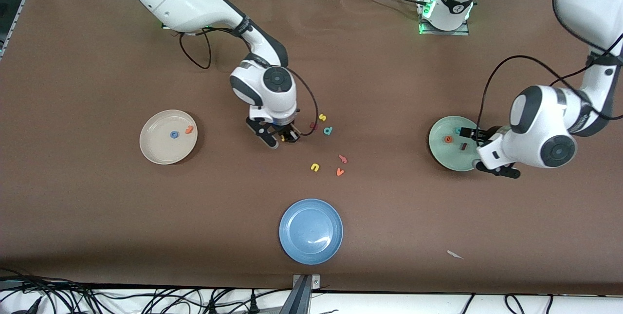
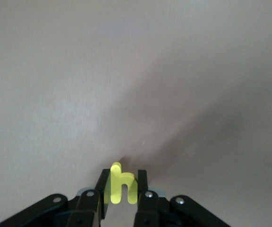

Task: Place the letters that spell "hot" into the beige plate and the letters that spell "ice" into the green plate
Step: 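Grasp the yellow h with the right gripper while the left gripper releases c, then drop the yellow h on the cream plate while the left gripper withdraws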

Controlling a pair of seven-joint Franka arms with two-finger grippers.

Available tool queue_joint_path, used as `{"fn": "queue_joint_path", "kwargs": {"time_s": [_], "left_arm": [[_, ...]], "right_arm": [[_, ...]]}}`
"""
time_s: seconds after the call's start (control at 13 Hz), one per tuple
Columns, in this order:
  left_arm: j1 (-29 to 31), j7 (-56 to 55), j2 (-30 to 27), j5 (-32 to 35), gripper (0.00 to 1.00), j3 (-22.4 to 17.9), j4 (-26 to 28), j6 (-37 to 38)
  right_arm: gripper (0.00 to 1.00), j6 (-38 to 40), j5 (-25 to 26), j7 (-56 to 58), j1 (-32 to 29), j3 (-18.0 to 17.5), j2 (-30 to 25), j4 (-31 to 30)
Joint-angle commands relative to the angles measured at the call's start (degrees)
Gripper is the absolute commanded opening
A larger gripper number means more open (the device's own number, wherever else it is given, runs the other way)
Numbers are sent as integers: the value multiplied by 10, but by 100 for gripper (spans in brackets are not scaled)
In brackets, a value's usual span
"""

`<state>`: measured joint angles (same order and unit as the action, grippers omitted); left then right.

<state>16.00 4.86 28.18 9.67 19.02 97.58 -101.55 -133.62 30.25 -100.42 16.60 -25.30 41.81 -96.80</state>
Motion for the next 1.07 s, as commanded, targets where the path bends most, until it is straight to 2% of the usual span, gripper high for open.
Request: {"fn": "queue_joint_path", "kwargs": {"time_s": [0.0,0.15,0.31,0.61,0.77,1.0], "left_arm": [[0,-1,-40,6,100,3,-44,66],[0,-1,-53,5,100,4,-93,114],[3,-1,-81,3,100,5,-118,121],[1,-4,-102,-11,100,7,-172,129],[4,-4,-129,-24,100,3,-171,134],[7,-42,-133,-87,100,-1,-172,128]], "right_arm": [[8,6,-59,107,-53,-5,-87,-77],[8,16,-111,208,-91,-6,-134,-119],[8,20,-144,330,-132,-5,-176,-166],[8,88,-151,510,-203,-1,-212,-179],[8,100,-156,602,-209,37,-234,-195],[9,93,-156,723,-256,51,-245,-218]]}}
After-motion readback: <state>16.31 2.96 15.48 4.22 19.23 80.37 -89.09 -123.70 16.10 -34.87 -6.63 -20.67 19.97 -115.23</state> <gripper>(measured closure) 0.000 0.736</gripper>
